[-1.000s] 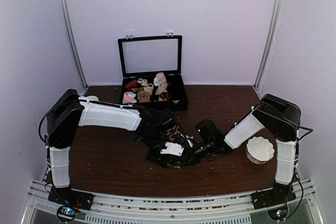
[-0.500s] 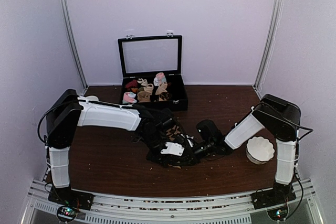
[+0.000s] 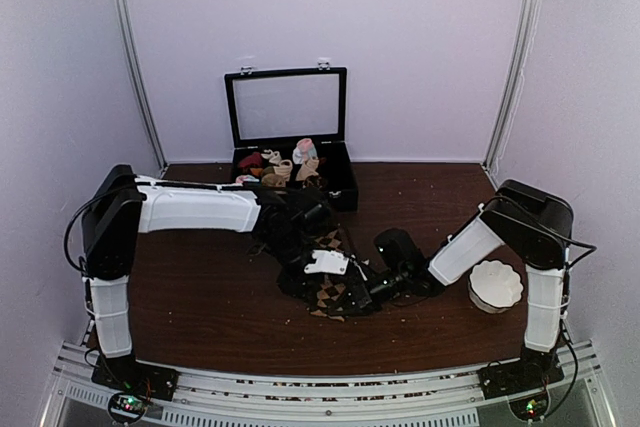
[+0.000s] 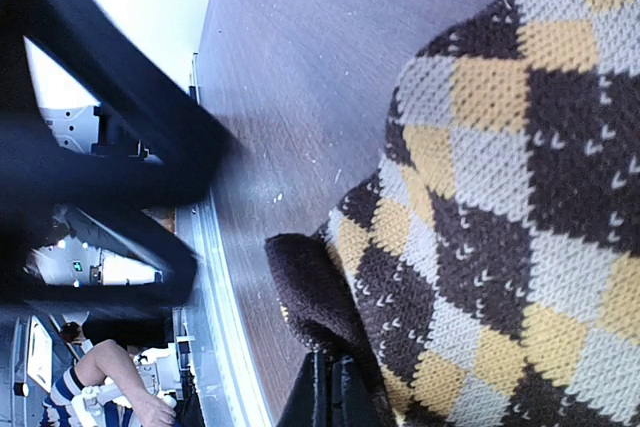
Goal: Roll the socks
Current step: Roll the sock at the center of the board.
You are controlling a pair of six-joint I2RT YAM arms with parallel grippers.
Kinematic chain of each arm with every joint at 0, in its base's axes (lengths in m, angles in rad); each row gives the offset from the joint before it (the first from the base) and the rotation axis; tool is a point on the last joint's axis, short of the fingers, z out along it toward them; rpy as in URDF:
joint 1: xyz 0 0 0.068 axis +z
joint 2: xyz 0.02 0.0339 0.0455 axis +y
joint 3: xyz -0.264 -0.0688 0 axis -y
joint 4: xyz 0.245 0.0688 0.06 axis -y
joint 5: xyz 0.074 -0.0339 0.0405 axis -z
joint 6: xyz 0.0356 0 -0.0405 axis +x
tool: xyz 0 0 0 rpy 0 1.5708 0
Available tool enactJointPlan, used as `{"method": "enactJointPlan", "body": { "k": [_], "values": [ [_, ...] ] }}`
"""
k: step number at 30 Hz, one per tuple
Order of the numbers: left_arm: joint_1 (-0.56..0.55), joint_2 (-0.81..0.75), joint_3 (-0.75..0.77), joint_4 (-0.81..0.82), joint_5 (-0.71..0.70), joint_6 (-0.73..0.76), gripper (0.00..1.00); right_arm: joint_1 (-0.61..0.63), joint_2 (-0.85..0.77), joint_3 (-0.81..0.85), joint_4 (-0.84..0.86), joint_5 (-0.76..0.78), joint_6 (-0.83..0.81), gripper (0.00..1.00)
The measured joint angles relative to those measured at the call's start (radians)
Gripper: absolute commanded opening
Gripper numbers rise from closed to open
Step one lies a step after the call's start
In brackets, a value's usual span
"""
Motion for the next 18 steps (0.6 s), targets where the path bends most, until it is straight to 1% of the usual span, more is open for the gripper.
{"method": "enactJointPlan", "body": {
  "k": [3, 6, 7, 12, 18],
  "values": [
    [0.031, -0.055, 0.008, -0.003, 0.006, 0.000, 0.56, 0.000, 0.000, 0.000, 0.003, 0.000, 0.000, 0.00],
    [0.038, -0.081, 0.007, -0.010, 0.035, 0.002, 0.49, 0.000, 0.000, -0.004, 0.009, 0.000, 0.003, 0.00],
    [0.034, -0.081, 0.006, -0.013, 0.050, 0.003, 0.48, 0.000, 0.000, -0.004, 0.011, 0.000, 0.004, 0.00],
    [-0.006, -0.054, -0.018, -0.034, 0.110, 0.012, 0.48, 0.000, 0.000, -0.004, 0.015, 0.000, 0.008, 0.00],
    [-0.047, 0.013, -0.021, -0.027, 0.117, 0.016, 0.47, -0.001, 0.001, -0.006, 0.027, 0.000, 0.015, 0.00]
  ]
}}
